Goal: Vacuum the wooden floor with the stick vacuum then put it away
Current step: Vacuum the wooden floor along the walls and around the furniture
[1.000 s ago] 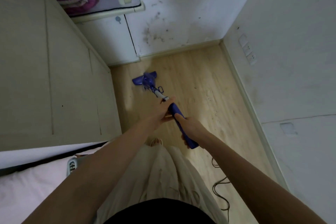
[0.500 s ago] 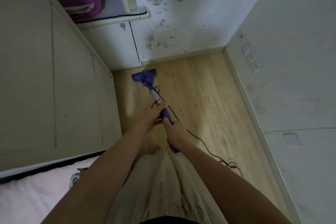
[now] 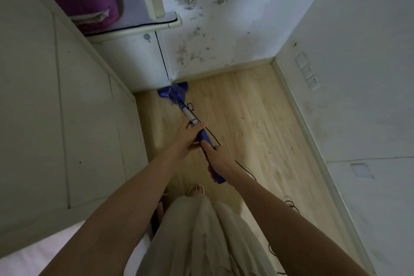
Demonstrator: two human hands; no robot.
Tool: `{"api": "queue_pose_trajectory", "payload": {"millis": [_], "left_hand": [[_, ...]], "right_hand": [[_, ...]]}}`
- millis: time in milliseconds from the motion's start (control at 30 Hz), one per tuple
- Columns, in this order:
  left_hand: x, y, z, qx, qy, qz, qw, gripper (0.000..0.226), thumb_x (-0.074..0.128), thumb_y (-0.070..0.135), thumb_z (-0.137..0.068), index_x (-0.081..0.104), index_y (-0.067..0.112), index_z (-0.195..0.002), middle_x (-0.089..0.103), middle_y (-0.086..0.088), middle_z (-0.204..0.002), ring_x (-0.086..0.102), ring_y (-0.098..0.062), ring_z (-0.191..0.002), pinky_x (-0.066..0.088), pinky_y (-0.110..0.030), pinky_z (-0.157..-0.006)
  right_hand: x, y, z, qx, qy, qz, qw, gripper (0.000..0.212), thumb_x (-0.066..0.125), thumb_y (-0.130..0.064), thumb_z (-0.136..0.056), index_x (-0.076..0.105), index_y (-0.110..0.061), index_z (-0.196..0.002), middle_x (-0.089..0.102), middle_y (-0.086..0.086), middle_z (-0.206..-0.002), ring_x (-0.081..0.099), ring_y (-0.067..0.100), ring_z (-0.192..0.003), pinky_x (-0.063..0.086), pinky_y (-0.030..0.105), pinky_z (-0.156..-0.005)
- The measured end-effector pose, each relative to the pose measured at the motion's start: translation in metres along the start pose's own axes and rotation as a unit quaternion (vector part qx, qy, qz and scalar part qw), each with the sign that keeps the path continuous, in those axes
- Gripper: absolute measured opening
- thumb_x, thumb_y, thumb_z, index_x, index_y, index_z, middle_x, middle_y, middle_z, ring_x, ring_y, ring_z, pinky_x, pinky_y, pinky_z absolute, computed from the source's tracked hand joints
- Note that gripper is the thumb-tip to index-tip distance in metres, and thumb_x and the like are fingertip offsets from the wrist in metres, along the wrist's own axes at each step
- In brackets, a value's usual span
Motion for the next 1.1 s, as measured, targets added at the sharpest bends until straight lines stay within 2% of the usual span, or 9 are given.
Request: {"api": "queue_pose_trajectory", "payload": {"millis": [133, 200, 300, 400, 533, 600, 800, 967, 1100], "left_hand": [[0.008, 0.003, 0.003, 0.015, -0.024, 0.01, 1.0, 0.049, 0.072, 0.025, -0.085, 0.052, 0.005, -0.124, 0.06, -0.007, -0.098, 0.06, -0.018, -0.08, 0.053, -0.024, -0.055], [0.021, 0.004, 0.009, 0.009, -0.04, 0.012, 0.999, 0.031, 0.068, 0.024, -0.088, 0.054, 0.007, -0.11, 0.06, -0.007, -0.093, 0.061, -0.018, -0.079, 0.053, -0.024, -0.054], [0.046, 0.0, 0.016, -0.012, -0.058, 0.012, 0.998, 0.014, 0.063, 0.024, -0.092, 0.055, 0.014, -0.097, 0.061, -0.011, -0.101, 0.062, -0.02, -0.084, 0.053, -0.031, -0.064], [0.074, -0.006, 0.029, -0.022, -0.099, 0.002, 0.995, 0.013, 0.058, 0.023, -0.095, 0.052, 0.011, -0.093, 0.061, -0.009, -0.093, 0.063, -0.02, -0.082, 0.055, -0.033, -0.064], [0.102, -0.01, 0.049, -0.041, -0.127, 0.001, 0.991, 0.019, 0.06, 0.023, -0.094, 0.05, 0.009, -0.086, 0.06, -0.007, -0.083, 0.063, -0.02, -0.075, 0.054, -0.028, -0.048], [0.104, -0.014, 0.054, -0.048, -0.132, -0.01, 0.99, 0.021, 0.06, 0.022, -0.094, 0.049, 0.009, -0.083, 0.06, -0.007, -0.079, 0.063, -0.019, -0.068, 0.052, -0.026, -0.045], [0.075, -0.02, 0.053, -0.056, -0.161, -0.041, 0.984, 0.014, 0.059, 0.018, -0.095, 0.05, 0.008, -0.091, 0.056, -0.008, -0.081, 0.061, -0.019, -0.072, 0.054, -0.033, -0.063], [0.05, -0.004, 0.034, -0.05, -0.138, -0.07, 0.987, 0.012, 0.058, 0.017, -0.095, 0.048, 0.011, -0.089, 0.052, -0.006, -0.082, 0.056, -0.018, -0.071, 0.052, -0.03, -0.06], [0.033, 0.014, 0.018, -0.044, -0.099, -0.068, 0.992, 0.016, 0.062, 0.019, -0.093, 0.05, 0.01, -0.099, 0.055, -0.006, -0.084, 0.057, -0.019, -0.073, 0.053, -0.032, -0.064]], "right_hand": [[-0.007, 0.0, 0.008, 0.009, -0.017, 0.004, 1.0, 0.042, 0.059, -0.05, -0.091, 0.053, -0.009, -0.096, 0.055, 0.003, -0.067, 0.05, 0.011, -0.047, 0.044, 0.02, -0.042], [-0.019, 0.001, 0.015, 0.014, -0.023, 0.03, 0.999, 0.038, 0.059, -0.049, -0.092, 0.053, -0.011, -0.09, 0.054, 0.002, -0.067, 0.05, 0.011, -0.049, 0.045, 0.023, -0.046], [-0.046, 0.007, 0.03, 0.014, -0.002, 0.071, 0.997, 0.039, 0.056, -0.049, -0.093, 0.05, -0.013, -0.078, 0.053, 0.002, -0.063, 0.048, 0.012, -0.048, 0.043, 0.022, -0.045], [-0.073, 0.017, 0.05, 0.021, 0.014, 0.085, 0.996, 0.04, 0.057, -0.046, -0.094, 0.05, -0.011, -0.075, 0.052, 0.003, -0.06, 0.047, 0.014, -0.044, 0.041, 0.021, -0.043], [-0.098, 0.027, 0.073, 0.029, 0.015, 0.078, 0.996, 0.045, 0.058, -0.049, -0.093, 0.051, -0.009, -0.075, 0.053, 0.003, -0.06, 0.048, 0.013, -0.043, 0.042, 0.021, -0.042], [-0.098, 0.032, 0.078, 0.034, 0.005, 0.068, 0.997, 0.047, 0.057, -0.052, -0.092, 0.052, -0.009, -0.075, 0.054, 0.003, -0.06, 0.048, 0.013, -0.044, 0.043, 0.022, -0.043], [-0.059, 0.044, 0.064, 0.05, -0.033, -0.005, 0.998, 0.046, 0.058, -0.052, -0.092, 0.052, -0.008, -0.082, 0.057, 0.004, -0.063, 0.053, 0.013, -0.044, 0.048, 0.024, -0.046], [-0.033, 0.029, 0.031, 0.062, -0.064, -0.102, 0.991, 0.045, 0.067, -0.046, -0.088, 0.056, -0.005, -0.103, 0.063, 0.008, -0.078, 0.063, 0.017, -0.054, 0.059, 0.032, -0.059], [-0.017, 0.007, 0.008, 0.023, -0.07, -0.12, 0.99, 0.041, 0.065, -0.042, -0.091, 0.056, -0.004, -0.1, 0.062, 0.007, -0.073, 0.064, 0.016, -0.053, 0.061, 0.034, -0.063]]}}
Point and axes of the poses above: each hand's wrist, its own z-axis away from the middle knuckle, its own x-axis out of the palm, y = z × x, the point moved 6 cm from there along -z, towards the middle knuckle
